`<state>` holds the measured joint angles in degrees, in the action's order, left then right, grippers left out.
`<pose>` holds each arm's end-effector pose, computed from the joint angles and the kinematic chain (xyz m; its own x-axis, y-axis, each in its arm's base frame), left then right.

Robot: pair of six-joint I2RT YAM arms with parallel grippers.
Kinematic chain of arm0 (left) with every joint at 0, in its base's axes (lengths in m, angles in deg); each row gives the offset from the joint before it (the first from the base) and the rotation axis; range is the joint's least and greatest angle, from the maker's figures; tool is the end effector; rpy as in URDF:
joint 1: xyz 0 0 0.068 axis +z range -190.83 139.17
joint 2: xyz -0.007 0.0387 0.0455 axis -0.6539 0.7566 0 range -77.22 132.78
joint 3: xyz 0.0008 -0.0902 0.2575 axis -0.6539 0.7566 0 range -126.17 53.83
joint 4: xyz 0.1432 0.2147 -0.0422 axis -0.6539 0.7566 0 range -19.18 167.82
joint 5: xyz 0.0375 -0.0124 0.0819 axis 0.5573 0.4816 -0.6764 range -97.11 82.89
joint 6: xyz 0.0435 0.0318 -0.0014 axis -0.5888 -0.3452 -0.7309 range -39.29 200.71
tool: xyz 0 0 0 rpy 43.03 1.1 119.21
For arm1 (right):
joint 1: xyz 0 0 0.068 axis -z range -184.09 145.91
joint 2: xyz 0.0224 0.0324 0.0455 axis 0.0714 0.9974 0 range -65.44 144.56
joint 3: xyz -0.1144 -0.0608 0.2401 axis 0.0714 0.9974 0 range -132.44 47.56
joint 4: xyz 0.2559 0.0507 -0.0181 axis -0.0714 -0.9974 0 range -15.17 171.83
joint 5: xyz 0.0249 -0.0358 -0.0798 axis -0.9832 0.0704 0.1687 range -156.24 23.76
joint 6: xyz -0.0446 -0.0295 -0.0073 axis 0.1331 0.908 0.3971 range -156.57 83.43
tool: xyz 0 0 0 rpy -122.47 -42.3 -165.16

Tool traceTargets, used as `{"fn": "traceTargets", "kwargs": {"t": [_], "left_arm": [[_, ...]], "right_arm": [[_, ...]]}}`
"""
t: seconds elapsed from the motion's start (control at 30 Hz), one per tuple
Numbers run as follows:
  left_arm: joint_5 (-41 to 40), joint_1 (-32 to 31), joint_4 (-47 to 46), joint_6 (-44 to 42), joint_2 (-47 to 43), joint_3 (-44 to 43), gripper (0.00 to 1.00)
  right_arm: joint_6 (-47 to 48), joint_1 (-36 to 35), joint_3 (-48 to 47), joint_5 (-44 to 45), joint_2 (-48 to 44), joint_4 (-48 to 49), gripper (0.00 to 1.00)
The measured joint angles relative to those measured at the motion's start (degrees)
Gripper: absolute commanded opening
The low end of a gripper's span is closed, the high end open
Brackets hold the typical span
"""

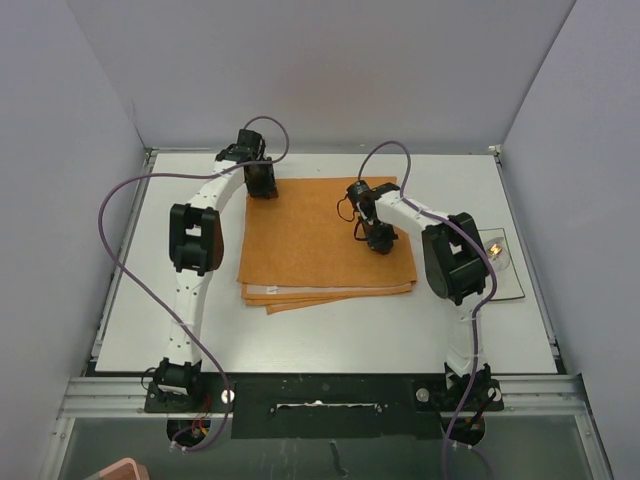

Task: Set the dinner table for one person
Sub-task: Flatten out the napkin at the center of the board, then pick up the cup at the center of the board.

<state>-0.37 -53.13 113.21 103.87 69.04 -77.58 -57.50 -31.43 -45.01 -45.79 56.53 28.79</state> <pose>0.5375 -0.1214 0.1634 -0.8630 -0.2116 -0.4587 -0.0716 0.9501 -0.3036 0.3759 0.1803 0.1630 -0.9616 -0.1203 -0.2465 -0.0492 0.9598 -0.2765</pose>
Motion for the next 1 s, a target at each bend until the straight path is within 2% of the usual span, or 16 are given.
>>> {"fn": "traceTargets", "kwargs": {"t": [0.07, 0.1, 0.13, 0.17, 0.2, 0.27, 0.3, 0.37, 0.47, 0.57, 0.67, 0.73, 0.8, 0.83, 0.93, 1.0], "left_arm": [[-0.2, -0.5, 0.3, -1.3, -0.3, -0.2, 0.40], [-0.6, -0.9, 0.9, -2.0, -0.7, -0.3, 0.41], [-0.9, -1.2, 1.7, -2.8, -1.2, -0.4, 0.42], [-1.5, -1.7, 2.9, -3.6, -2.0, -0.4, 0.45], [-2.1, -2.1, 4.0, -4.5, -3.3, -0.3, 0.47], [-3.7, -3.1, 4.3, -6.5, -7.4, 2.0, 0.53], [-5.0, -3.9, 3.9, -7.6, -10.8, 4.5, 0.55], [-8.1, -5.8, 2.7, -10.2, -20.8, 12.2, 0.59], [-12.3, -10.4, -2.3, -13.5, -38.1, 24.9, 0.67], [-14.4, -16.3, -10.1, -16.1, -56.6, 39.1, 0.68], [-14.8, -18.8, -14.5, -16.6, -69.0, 50.0, 0.68], [-16.2, -19.0, -14.5, -16.3, -72.7, 54.2, 0.68], [-18.8, -19.6, -13.8, -15.8, -74.1, 57.6, 0.68], [-19.6, -20.2, -13.5, -15.6, -74.0, 58.9, 0.68], [-21.2, -22.5, -10.4, -14.8, -73.7, 62.4, 0.68], [-21.7, -23.6, -9.0, -14.6, -73.7, 62.9, 0.68]], "right_arm": [[0.4, -0.1, 0.0, -0.1, -0.4, 0.2, 0.02], [0.4, -0.1, 0.0, -0.1, -0.8, 0.6, 0.11], [0.6, -0.1, 0.0, -0.1, -1.3, 0.9, 0.26], [0.7, 0.1, 0.0, -0.4, -2.0, 1.3, 0.48], [0.7, 0.3, 0.2, -1.0, -3.3, 2.0, 0.56], [0.6, 0.5, 2.5, -2.0, -7.6, 5.0, 0.56], [0.9, 0.6, 4.0, -2.4, -10.2, 6.4, 0.51], [0.7, 0.9, 8.7, -3.4, -18.2, 10.3, 0.48], [0.3, 1.8, 14.6, -6.2, -30.7, 16.8, 0.50], [0.3, 3.3, 19.0, -9.1, -39.7, 21.9, 0.53], [-0.3, 5.0, 21.4, -7.4, -44.3, 22.4, 0.53], [-1.5, 6.3, 22.4, -4.7, -44.9, 21.5, 0.56], [-3.6, 7.9, 23.8, -1.2, -44.9, 19.6, 0.65], [-5.0, 8.6, 24.5, 0.5, -44.9, 18.1, 0.74], [-14.0, 11.4, 26.1, 5.4, -45.2, 13.2, 0.73], [-19.4, 14.0, 28.5, 5.9, -46.8, 12.2, 0.78]]}}
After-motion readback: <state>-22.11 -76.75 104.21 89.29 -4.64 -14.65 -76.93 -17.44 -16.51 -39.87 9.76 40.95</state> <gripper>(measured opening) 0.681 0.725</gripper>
